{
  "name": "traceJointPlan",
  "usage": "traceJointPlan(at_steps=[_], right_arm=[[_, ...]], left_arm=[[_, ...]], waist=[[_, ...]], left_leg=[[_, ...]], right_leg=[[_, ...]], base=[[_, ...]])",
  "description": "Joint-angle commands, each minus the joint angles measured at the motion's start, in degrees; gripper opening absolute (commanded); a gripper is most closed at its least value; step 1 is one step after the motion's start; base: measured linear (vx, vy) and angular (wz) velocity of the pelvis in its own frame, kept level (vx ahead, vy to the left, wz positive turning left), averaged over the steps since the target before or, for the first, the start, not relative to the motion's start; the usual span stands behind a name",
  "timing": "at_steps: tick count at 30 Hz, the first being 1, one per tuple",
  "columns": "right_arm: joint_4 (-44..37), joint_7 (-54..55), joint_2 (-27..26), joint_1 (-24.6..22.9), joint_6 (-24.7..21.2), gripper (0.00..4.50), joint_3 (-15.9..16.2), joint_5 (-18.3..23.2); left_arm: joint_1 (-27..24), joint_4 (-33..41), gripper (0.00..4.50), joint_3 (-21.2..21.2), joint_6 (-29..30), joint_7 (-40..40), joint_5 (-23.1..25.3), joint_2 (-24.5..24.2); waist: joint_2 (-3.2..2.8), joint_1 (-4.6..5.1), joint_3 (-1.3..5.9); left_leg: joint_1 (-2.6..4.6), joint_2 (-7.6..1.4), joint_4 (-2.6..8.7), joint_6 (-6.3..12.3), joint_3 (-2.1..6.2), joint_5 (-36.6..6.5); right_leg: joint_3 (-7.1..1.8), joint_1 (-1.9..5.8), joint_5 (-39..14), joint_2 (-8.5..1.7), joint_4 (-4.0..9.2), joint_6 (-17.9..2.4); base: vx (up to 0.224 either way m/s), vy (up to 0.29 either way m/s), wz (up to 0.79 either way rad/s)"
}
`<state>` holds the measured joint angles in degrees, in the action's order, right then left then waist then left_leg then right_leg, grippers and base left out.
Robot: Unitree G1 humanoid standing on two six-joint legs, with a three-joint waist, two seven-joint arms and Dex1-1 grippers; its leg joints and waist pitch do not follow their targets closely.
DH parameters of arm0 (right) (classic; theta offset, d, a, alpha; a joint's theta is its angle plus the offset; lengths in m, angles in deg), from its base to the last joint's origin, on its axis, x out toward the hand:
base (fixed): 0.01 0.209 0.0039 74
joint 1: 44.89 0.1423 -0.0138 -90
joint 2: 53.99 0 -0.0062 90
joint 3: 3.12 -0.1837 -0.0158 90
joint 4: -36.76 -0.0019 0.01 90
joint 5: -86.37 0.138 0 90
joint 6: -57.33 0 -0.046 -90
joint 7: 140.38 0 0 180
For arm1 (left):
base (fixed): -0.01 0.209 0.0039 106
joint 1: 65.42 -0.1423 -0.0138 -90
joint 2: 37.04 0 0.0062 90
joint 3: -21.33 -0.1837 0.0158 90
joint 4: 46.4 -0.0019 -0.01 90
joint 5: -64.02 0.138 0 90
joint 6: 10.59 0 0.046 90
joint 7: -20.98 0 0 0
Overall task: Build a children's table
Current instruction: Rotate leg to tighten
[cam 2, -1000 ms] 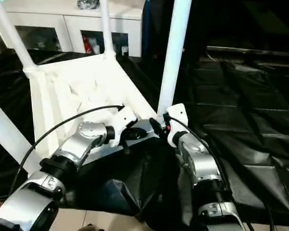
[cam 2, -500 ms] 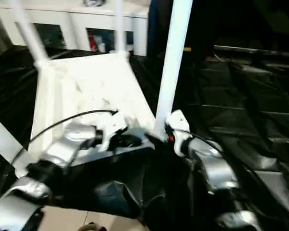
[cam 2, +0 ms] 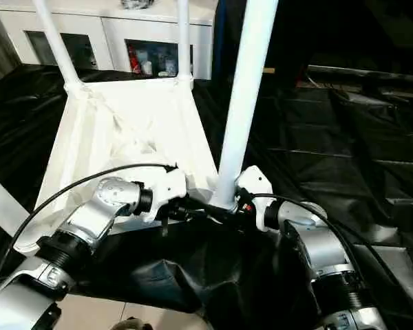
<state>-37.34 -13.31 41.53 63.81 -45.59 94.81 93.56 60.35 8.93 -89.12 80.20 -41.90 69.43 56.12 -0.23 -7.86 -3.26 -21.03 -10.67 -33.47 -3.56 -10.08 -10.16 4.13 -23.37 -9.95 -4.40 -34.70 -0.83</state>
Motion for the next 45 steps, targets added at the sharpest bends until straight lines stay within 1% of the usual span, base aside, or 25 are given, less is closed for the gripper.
traceJointPlan(at_steps=[1, 3, 4, 6, 7, 9, 10, 13, 14, 16, 18, 20, 22, 25, 26, 28, 29, 33, 37, 38, 40, 42, 43, 44, 45], right_arm=[[-1.4, -1.1, 0.0, -0.4, 0.3, 3.60, 1.2, 1.2], [-1.2, -1.5, 0.2, -0.5, 0.5, 3.60, 1.0, 1.2], [-1.1, -1.6, 0.4, -0.5, 0.7, 3.60, 0.9, 1.0], [-1.0, -1.8, 0.6, -0.4, 0.8, 3.60, 0.7, 0.9], [-0.9, -2.0, 0.8, -0.4, 0.8, 3.60, 0.5, 1.0], [-0.5, -2.1, 1.2, -0.3, 1.0, 3.60, 0.3, 1.0], [-0.3, -2.2, 1.3, -0.2, 0.9, 3.60, 0.3, 1.0], [-0.2, -2.2, 1.3, -0.1, 1.0, 3.60, 0.4, 0.9], [-0.2, -2.2, 1.4, -0.2, 1.1, 3.60, 0.4, 0.9], [-0.1, -2.3, 1.4, -0.1, 1.2, 3.60, 0.4, 0.9], [-0.1, -2.4, 1.5, -0.1, 1.3, 3.60, 0.4, 0.9], [-0.1, -2.5, 1.5, -0.1, 1.5, 3.60, 0.4, 0.9], [-0.1, -2.5, 1.5, -0.1, 1.5, 3.60, 0.4, 0.9], [0.0, -2.3, 1.6, 0.0, 2.2, 3.60, 0.3, 0.7], [0.0, -2.2, 1.6, 0.1, 2.2, 3.60, 0.3, 0.6], [0.0, -2.2, 1.6, 0.1, 2.5, 3.60, 0.2, 0.6], [0.2, -1.9, 1.6, 0.3, 2.6, 3.60, 0.0, 0.7], [0.6, -1.4, 1.3, 0.8, 2.3, 3.60, -0.5, 0.9], [0.8, -1.8, 0.9, 1.0, 2.0, 3.60, -0.5, 1.4], [0.9, -1.9, 0.9, 1.0, 2.0, 3.43, -0.6, 1.6], [1.0, -2.1, 0.7, 1.1, 1.5, 3.22, -1.0, 2.4], [0.9, -2.3, 0.8, 1.1, 1.3, 3.15, -1.2, 2.7], [0.9, -2.4, 0.8, 1.1, 1.2, 3.04, -1.2, 2.8], [0.9, -2.4, 0.8, 1.1, 1.2, 2.84, -1.3, 2.9], [1.0, -2.4, 0.9, 1.2, 1.2, 2.84, -1.3, 2.9]], left_arm=[[0.4, -0.6, 0.89, -0.7, 0.4, -0.4, 0.9, -1.3], [0.3, 0.0, 0.89, -0.4, 1.3, -1.2, 0.5, -2.0], [0.2, 0.5, 0.89, -0.3, 1.9, -1.8, 0.3, -2.4], [-0.2, 1.4, 0.89, 0.2, 2.7, -2.3, -0.2, -2.8], [-0.4, 2.1, 0.89, 0.6, 3.2, -2.5, -0.7, -3.0], [-1.1, 3.7, 0.89, 1.0, 4.1, -3.3, -1.9, -3.7], [-1.3, 4.1, 0.89, 1.0, 4.0, -3.6, -2.0, -4.1], [-1.4, 4.1, 0.89, 1.0, 4.0, -3.7, -2.1, -4.2], [-1.9, 4.6, 0.89, 1.1, 4.2, -4.3, -2.4, -4.5], [-2.1, 4.6, 0.89, 1.1, 4.2, -4.6, -2.6, -4.8], [-2.2, 4.4, 0.89, 1.0, 4.3, -4.7, -2.6, -4.9], [-2.4, 4.7, 0.89, 0.8, 4.6, -4.6, -2.7, -5.1], [-2.4, 4.8, 0.61, 0.7, 4.6, -4.5, -2.8, -5.1], [-1.9, 3.3, 0.48, 0.8, 3.9, -3.7, -2.5, -4.6], [-1.9, 3.1, 0.35, 0.7, 3.9, -3.7, -2.5, -4.6], [-1.8, 3.0, 0.14, 0.8, 4.0, -3.9, -2.6, -4.6], [-1.8, 3.0, 0.12, 0.8, 4.3, -4.1, -2.9, -4.6], [-1.9, 3.4, 0.05, 0.9, 4.9, -5.0, -3.7, -4.6], [-2.0, 3.7, 0.05, 0.9, 5.2, -5.5, -4.1, -4.6], [-2.1, 3.8, 0.02, 0.9, 5.4, -5.7, -4.3, -4.7], [-2.2, 4.0, 0.00, 0.9, 5.6, -5.9, -4.6, -4.8], [-2.3, 4.1, 0.00, 0.9, 5.7, -6.0, -4.6, -4.8], [-2.3, 4.1, 0.00, 0.9, 5.7, -6.0, -4.7, -4.9], [-2.3, 4.1, 0.00, 0.9, 5.7, -6.0, -4.7, -5.0], [-2.3, 4.0, 0.00, 0.9, 5.7, -6.1, -4.7, -5.0]], waist=[[0.72, 0.01, 3.76], [0.62, 0.04, 3.72], [0.69, 0.06, 3.64], [0.63, 0.07, 3.61], [0.71, 0.01, 3.63], [0.68, -0.03, 3.67], [0.68, -0.04, 3.72], [0.66, -0.06, 3.78], [1.01, -0.06, 3.75], [0.79, -0.14, 3.73], [0.87, -0.13, 3.66], [0.81, -0.12, 3.69], [0.83, -0.10, 3.73], [0.79, -0.11, 3.78], [0.79, -0.14, 3.83], [0.79, -0.11, 3.78], [0.73, -0.11, 3.76], [0.82, -0.12, 3.72], [0.86, -0.12, 3.79], [0.84, -0.14, 3.80], [0.80, -0.14, 3.80], [0.79, -0.15, 3.78], [0.78, -0.15, 3.79], [0.67, -0.17, 3.80], [0.74, -0.14, 3.80]], left_leg=[[0.34, -2.57, 3.94, 2.68, 0.85, -12.0], [0.43, -2.61, 3.96, 2.48, 0.83, -12.6], [0.50, -2.66, 4.05, 2.21, 0.85, -13.4], [0.56, -2.70, 4.12, 2.01, 0.90, -13.9], [0.55, -2.68, 4.09, 1.92, 0.88, -13.8], [0.56, -2.75, 4.08, 1.90, 0.89, -13.5], [0.49, -2.71, 4.01, 2.08, 0.85, -12.9], [0.46, -2.61, 3.89, 2.35, 0.76, -12.2], [0.41, -2.62, 3.90, 2.50, 0.73, -12.0], [0.43, -2.63, 3.90, 2.49, 0.75, -11.9], [0.42, -2.60, 3.94, 2.33, 0.76, -12.5], [0.49, -2.65, 3.97, 2.19, 0.80, -12.6], [0.43, -2.62, 3.93, 2.28, 0.78, -12.3], [0.47, -2.63, 3.88, 2.37, 0.77, -11.8], [0.44, -2.62, 3.83, 2.44, 0.76, -11.6], [0.48, -2.59, 3.84, 2.41, 0.73, -11.9], [0.47, -2.54, 3.83, 2.37, 0.73, -12.1], [0.47, -2.52, 3.85, 2.21, 0.75, -12.5], [0.40, -2.54, 3.83, 2.36, 0.78, -11.9], [0.39, -2.54, 3.80, 2.48, 0.77, -11.8], [0.43, -2.54, 3.80, 2.52, 0.77, -11.8], [0.43, -2.58, 3.81, 2.53, 0.77, -11.8], [0.45, -2.58, 3.82, 2.51, 0.77, -11.9], [0.43, -2.56, 3.79, 2.45, 0.77, -11.9], [0.40, -2.53, 3.78, 2.48, 0.74, -11.9]], right_leg=[[-2.79, 3.17, -14.9, -4.51, 4.49, -10.3], [-2.81, 3.07, -16.0, -4.55, 4.63, -10.2], [-2.83, 2.98, -17.5, -4.59, 4.77, -10.0], [-2.85, 2.91, -18.1, -4.58, 4.78, -9.8], [-2.87, 2.94, -18.1, -4.62, 4.70, -9.8], [-2.90, 2.92, -17.7, -4.64, 4.62, -10.0], [-2.90, 2.92, -16.4, -4.57, 4.51, -10.3], [-2.89, 2.98, -15.1, -4.47, 4.38, -10.5], [-2.86, 3.04, -15.2, -4.48, 4.39, -10.5], [-2.88, 2.96, -15.7, -4.54, 4.40, -10.4], [-2.88, 2.96, -17.1, -4.56, 4.56, -10.0], [-2.89, 2.92, -17.4, -4.59, 4.58, -9.8], [-2.87, 2.96, -16.8, -4.52, 4.49, -9.9], [-2.88, 2.95, -15.8, -4.51, 4.40, -10.1], [-2.88, 2.99, -15.3, -4.51, 4.32, -10.2], [-2.86, 2.97, -15.7, -4.50, 4.40, -10.2], [-2.85, 2.97, -16.2, -4.48, 4.46, -10.1], [-2.86, 2.97, -17.6, -4.51, 4.59, -9.6], [-2.84, 3.00, -16.6, -4.46, 4.42, -9.8], [-2.84, 3.02, -16.3, -4.51, 4.41, -10.0], [-2.83, 3.01, -16.2, -4.48, 4.39, -10.1], [-2.83, 2.99, -16.2, -4.47, 4.40, -10.1], [-2.83, 2.99, -16.2, -4.47, 4.40, -10.1], [-2.84, 3.00, -16.2, -4.49, 4.38, -10.2], [-2.84, 3.02, -16.1, -4.47, 4.40, -10.1]], base=[[0.000, 0.000, 0.00], [0.000, 0.000, 0.00], [0.000, 0.000, 0.00], [0.000, 0.000, 0.00], [0.000, 0.000, 0.00], [0.000, 0.000, 0.00], [0.000, 0.000, 0.00], [0.000, 0.000, 0.00], [0.000, 0.000, 0.00], [0.000, 0.000, 0.00], [0.000, 0.000, 0.00], [0.000, 0.000, 0.00], [0.000, 0.000, 0.00], [0.000, 0.000, 0.00], [0.000, 0.000, 0.00], [0.000, 0.000, 0.00], [0.000, 0.000, 0.00], [0.000, 0.000, 0.00], [0.000, 0.000, 0.00], [0.000, 0.000, 0.00], [0.000, 0.000, 0.00], [0.000, 0.000, 0.00], [0.000, 0.000, 0.00], [0.000, 0.000, 0.00], [0.000, 0.000, 0.00]])
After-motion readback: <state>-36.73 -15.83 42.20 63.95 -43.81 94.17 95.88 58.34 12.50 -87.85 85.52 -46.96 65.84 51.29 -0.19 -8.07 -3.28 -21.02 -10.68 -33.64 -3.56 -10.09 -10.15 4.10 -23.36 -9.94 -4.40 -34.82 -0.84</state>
